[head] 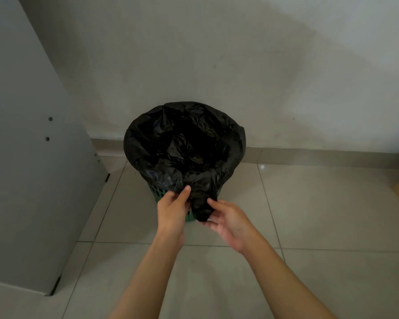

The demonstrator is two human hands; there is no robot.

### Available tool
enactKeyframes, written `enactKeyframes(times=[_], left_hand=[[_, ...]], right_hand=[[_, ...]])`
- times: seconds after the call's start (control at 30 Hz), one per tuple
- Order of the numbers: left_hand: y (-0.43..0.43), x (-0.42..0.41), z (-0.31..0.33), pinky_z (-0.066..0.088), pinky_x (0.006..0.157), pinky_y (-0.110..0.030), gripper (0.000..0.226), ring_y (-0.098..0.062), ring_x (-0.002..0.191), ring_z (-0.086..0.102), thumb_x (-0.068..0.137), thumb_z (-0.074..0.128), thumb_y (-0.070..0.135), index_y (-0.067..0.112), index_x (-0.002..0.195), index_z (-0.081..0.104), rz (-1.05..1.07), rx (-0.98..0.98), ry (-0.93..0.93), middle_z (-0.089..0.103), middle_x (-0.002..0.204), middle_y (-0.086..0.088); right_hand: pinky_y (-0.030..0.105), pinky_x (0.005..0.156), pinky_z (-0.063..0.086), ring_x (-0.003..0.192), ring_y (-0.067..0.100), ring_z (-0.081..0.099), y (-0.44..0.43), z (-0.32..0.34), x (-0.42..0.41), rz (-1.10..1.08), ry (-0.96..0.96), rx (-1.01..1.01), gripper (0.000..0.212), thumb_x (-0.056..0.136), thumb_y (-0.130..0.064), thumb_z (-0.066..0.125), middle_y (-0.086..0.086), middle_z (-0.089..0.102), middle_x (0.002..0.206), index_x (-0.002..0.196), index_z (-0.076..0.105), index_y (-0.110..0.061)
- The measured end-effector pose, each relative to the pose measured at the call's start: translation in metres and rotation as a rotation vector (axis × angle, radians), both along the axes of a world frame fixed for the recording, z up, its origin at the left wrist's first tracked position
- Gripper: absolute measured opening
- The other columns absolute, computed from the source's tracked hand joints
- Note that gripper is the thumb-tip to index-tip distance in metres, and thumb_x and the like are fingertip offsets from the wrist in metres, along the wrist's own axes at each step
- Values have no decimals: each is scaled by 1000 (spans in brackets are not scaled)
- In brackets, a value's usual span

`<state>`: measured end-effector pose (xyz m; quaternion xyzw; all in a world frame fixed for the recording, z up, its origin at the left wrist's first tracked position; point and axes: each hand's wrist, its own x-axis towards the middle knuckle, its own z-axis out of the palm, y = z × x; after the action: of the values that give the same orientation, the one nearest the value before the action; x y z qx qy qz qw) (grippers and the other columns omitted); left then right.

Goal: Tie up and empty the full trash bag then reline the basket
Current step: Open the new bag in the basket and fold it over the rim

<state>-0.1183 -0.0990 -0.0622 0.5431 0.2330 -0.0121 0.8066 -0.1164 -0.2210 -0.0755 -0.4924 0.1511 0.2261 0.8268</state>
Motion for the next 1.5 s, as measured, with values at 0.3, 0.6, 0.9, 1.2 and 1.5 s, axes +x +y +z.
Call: enactKeyframes(times=[0.3, 0.6, 0.9, 1.2, 1.5], left_hand=[[-3, 0, -5, 51, 68, -25, 19, -16, 82, 63, 89, 62, 22, 5, 96, 62, -95, 71, 120, 67, 94, -7], [1, 3, -7, 44, 71, -26, 6, -15, 87, 63, 87, 64, 13, 7, 86, 62, -246, 27, 186, 70, 91, -7], [-7, 5, -3, 50, 62, -14, 16, -9, 69, 64, 75, 71, -5, 9, 79, 65, -36, 168, 13, 68, 75, -1], [1, 8, -2, 45, 49, -15, 19, -8, 49, 52, 70, 72, -9, 8, 69, 63, -26, 118, 17, 63, 57, 1], [-7, 0, -11, 53, 74, -28, 14, -17, 82, 70, 81, 65, -3, 9, 80, 71, -48, 276, 6, 74, 80, -5]], right_hand=[[27, 57, 57, 62, 18, 62, 11, 1, 5, -170, 273, 146, 13, 90, -14, 58, 10, 70, 70, 90, 64, -2], [31, 66, 47, 78, 15, 56, 10, 0, 8, -17, 313, -197, 13, 87, -24, 64, 4, 63, 83, 91, 62, -12], [24, 56, 35, 58, 10, 47, 15, -2, -3, -296, -214, -512, 5, 84, -18, 65, -2, 55, 66, 80, 67, -20], [27, 60, 48, 52, 2, 54, 3, -5, 2, -34, -559, -847, 21, 86, -19, 67, -8, 61, 62, 104, 70, -11], [28, 60, 45, 74, 14, 52, 28, 5, 5, -138, -586, -1184, 49, 73, -60, 65, -3, 51, 81, 78, 54, -12]])
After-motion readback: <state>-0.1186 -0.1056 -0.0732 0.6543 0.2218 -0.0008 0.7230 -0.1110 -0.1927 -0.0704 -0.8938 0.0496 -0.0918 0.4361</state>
